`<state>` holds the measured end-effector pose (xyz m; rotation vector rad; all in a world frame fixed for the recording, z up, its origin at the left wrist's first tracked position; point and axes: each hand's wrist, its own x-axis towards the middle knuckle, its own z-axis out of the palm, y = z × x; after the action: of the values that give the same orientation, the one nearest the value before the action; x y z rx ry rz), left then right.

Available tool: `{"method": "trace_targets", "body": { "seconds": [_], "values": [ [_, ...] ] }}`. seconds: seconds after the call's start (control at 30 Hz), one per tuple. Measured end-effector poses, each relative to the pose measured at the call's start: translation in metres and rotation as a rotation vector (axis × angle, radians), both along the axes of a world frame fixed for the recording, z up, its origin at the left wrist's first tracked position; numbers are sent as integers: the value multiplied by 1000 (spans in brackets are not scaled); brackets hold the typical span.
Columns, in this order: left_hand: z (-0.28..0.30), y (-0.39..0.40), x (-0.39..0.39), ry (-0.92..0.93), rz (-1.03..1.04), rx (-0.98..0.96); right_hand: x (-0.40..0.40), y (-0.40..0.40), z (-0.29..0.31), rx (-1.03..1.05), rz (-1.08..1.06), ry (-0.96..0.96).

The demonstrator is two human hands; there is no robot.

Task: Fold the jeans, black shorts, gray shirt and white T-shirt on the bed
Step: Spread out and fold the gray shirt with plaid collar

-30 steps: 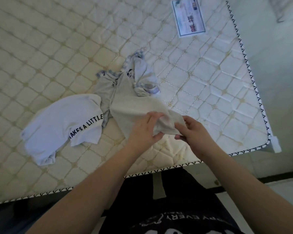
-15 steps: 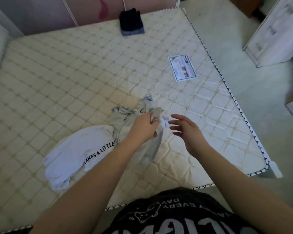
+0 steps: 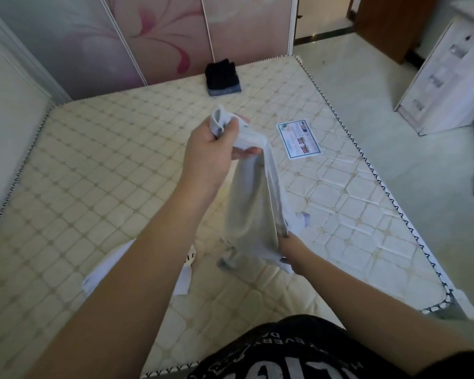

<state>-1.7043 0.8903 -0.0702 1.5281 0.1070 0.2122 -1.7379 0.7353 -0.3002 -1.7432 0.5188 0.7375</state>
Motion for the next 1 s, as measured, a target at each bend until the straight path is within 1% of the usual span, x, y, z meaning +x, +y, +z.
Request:
{"method": "trace_targets", "body": {
  "seconds": [0.07, 0.1, 0.17, 0.2, 0.27, 0.33, 0.4, 0.47, 0.5, 0.53, 0.57, 0.63, 0.67, 0.7, 0.8, 0.83, 0.97, 1.0],
  "values": [
    [4, 11, 6, -49, 8, 6, 2, -8, 6, -17, 1, 56],
    [3, 17, 10, -62, 9, 20, 3, -10, 8, -21, -33, 81],
    [-5, 32, 16, -65, 11, 51, 5, -29, 12, -22, -118, 45],
    [-12, 41, 20, -53, 19, 62, 9, -36, 19, -26, -211, 113],
    [-26, 64, 24, 2, 41, 104, 23, -58, 30, -45, -151, 159],
    [-42, 88, 24, 77, 35, 163, 31, -87, 42, -106, -82, 27],
    [-57, 107, 21, 157, 24, 211, 38, -118, 51, -50, -129, -48],
    [-75, 118, 19, 245, 19, 172, 43, -137, 57, 41, -110, -74],
    [-84, 120, 17, 291, 17, 155, 44, -142, 59, 56, -73, -74],
    [-93, 120, 15, 333, 16, 152, 44, -146, 56, 29, -33, -69],
    [-101, 119, 13, 375, 19, 150, 43, -148, 53, -43, 16, -65],
    [-111, 113, 9, 443, 44, 108, 41, -149, 43, -258, 75, -104],
    [-113, 110, 7, 459, 62, 74, 39, -147, 38, -366, 67, -127],
    [-114, 108, 6, 458, 78, 41, 37, -145, 33, -429, 38, -142],
    [-108, 105, 4, 422, 120, -41, 29, -139, 23, -576, -63, -176],
    [-104, 104, 3, 407, 136, -79, 27, -138, 18, -596, -101, -190],
    [-82, 104, 6, 353, 173, -240, 13, -130, 6, -483, -273, -196],
    [-76, 104, 6, 344, 169, -272, 10, -128, 5, -460, -281, -174]
  ]
}}
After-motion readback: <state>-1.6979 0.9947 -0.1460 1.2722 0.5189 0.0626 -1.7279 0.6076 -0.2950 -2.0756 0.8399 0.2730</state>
